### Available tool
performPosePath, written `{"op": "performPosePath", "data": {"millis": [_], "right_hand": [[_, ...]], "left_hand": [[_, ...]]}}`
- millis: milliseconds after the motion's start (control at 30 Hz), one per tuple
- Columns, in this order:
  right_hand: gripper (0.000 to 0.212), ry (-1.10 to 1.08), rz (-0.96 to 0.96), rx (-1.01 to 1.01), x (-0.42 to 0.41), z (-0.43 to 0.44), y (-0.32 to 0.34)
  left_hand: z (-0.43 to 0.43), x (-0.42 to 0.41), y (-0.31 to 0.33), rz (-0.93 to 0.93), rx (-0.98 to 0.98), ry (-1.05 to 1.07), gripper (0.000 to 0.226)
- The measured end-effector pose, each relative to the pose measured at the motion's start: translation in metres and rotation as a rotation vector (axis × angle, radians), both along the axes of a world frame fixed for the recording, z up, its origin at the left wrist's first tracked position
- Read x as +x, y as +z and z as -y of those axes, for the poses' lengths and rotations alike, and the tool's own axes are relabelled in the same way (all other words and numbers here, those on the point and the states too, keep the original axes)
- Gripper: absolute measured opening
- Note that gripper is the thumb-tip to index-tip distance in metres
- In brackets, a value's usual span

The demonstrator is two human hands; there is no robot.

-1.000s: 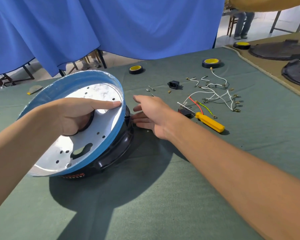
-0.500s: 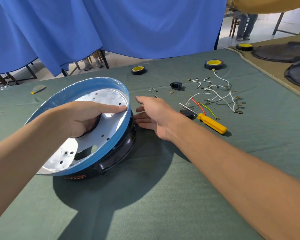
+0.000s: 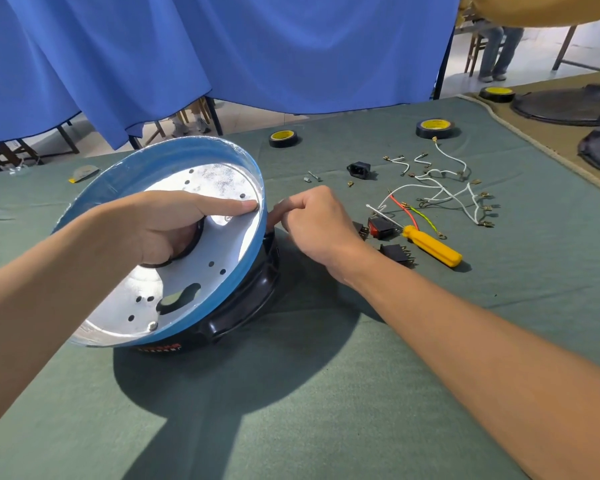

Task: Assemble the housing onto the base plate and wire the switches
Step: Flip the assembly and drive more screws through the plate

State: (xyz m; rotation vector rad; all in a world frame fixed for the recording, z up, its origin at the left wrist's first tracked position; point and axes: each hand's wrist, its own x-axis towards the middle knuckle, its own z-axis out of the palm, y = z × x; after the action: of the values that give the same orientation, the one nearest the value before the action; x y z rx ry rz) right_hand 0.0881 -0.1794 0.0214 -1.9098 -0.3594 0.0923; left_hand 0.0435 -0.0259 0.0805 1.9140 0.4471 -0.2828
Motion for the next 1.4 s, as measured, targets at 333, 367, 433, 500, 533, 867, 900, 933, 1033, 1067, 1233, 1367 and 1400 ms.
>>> {"op": "performPosePath", "data": {"millis": [333,367,433,500,533,867,900,933,1033,1067,1233,1367,1400], "right_hand": [[0.038,0.018,0.159,-0.109,0.002,0.003,0.0],[0.038,-0.007,0.213,-0.102,0.003,0.004,0.001],[0.034,-0.085,0.261,-0.068,0.006,0.006,0.001],[0.032,-0.143,0.225,-0.043,0.011,0.007,-0.001],[0.031,-0.153,0.201,-0.046,0.013,0.007,-0.002],[0.02,-0.132,0.054,0.1,0.008,0.001,0.001],[0.019,-0.105,-0.015,0.142,0.007,-0.001,0.003],[0.022,-0.076,-0.052,0.143,0.005,-0.002,0.006],[0.026,-0.015,0.057,-0.073,0.0,-0.005,0.008],[0.024,0.001,0.096,-0.147,-0.002,-0.005,0.008],[0.023,0.018,0.127,-0.166,-0.004,-0.005,0.011],[0.021,0.029,0.072,-0.141,-0.005,-0.005,0.012],[0.02,0.036,0.026,-0.129,-0.005,-0.005,0.011]], "left_hand": [[-0.009,0.009,-0.005,-0.135,0.004,0.002,0.037],[-0.01,0.01,-0.004,-0.217,0.011,0.006,0.049],[-0.009,0.009,-0.003,-0.3,0.034,-0.001,0.061],[-0.009,0.011,-0.008,-0.297,0.074,-0.007,0.065],[-0.009,0.012,-0.01,-0.294,0.1,-0.006,0.064],[0.001,0.016,-0.015,-0.226,0.252,-0.041,0.051],[0.0,0.016,-0.015,-0.223,0.26,-0.048,0.051],[-0.001,0.016,-0.015,-0.219,0.268,-0.042,0.049],[-0.004,0.015,-0.013,-0.214,0.28,0.001,0.044],[-0.005,0.015,-0.013,-0.221,0.28,0.013,0.043],[-0.004,0.015,-0.016,-0.194,0.254,0.039,0.045],[-0.003,0.017,-0.02,-0.175,0.241,0.043,0.051],[-0.003,0.017,-0.022,-0.176,0.244,0.044,0.053]]}}
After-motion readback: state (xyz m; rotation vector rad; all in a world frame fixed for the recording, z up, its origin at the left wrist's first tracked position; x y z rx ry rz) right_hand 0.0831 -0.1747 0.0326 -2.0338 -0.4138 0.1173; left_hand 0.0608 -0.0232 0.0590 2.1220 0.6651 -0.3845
